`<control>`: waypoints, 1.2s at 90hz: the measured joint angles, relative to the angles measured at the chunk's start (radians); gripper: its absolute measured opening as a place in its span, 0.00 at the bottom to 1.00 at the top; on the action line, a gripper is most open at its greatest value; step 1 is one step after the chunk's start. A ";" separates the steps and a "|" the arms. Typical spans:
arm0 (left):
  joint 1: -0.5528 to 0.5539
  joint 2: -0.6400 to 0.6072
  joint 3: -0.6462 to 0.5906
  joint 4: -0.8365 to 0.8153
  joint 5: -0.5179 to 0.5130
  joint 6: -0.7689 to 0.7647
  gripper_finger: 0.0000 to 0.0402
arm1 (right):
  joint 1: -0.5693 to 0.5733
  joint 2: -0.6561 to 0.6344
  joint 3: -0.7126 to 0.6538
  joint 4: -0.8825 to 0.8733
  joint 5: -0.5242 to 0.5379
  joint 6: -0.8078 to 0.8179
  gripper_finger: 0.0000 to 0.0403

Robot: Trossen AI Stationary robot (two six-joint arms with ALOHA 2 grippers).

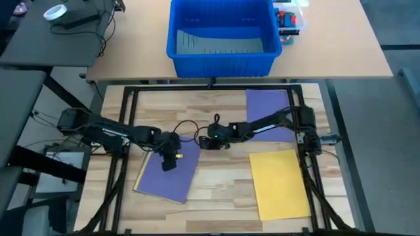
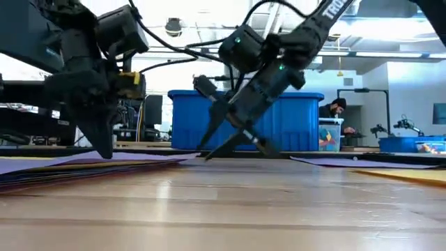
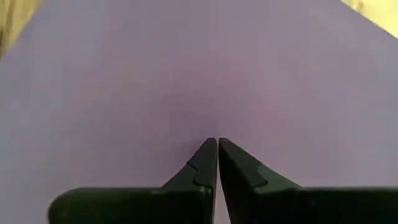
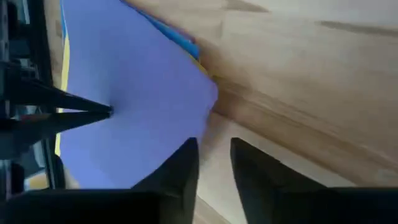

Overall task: Organize paper
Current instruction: Stack the purple paper on top of the other purple paper

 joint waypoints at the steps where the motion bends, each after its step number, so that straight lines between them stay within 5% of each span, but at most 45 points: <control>1: 0.000 0.004 0.000 0.001 0.000 0.000 0.00 | -0.002 0.003 0.000 0.001 -0.001 0.000 0.26; 36: 0.000 0.038 0.002 0.020 0.021 0.001 0.00 | -0.029 0.013 0.001 0.053 0.024 -0.011 0.30; 57: 0.000 0.038 0.002 0.017 0.021 0.002 0.00 | -0.025 0.013 0.001 0.027 0.012 -0.050 0.04; 73: 0.000 0.020 0.038 -0.050 0.021 -0.002 0.00 | -0.029 -0.011 0.001 0.007 0.001 -0.092 0.00; 108: 0.014 -0.080 0.189 -0.397 0.015 0.114 0.00 | -0.184 -0.380 0.001 -0.604 -0.002 -0.496 0.00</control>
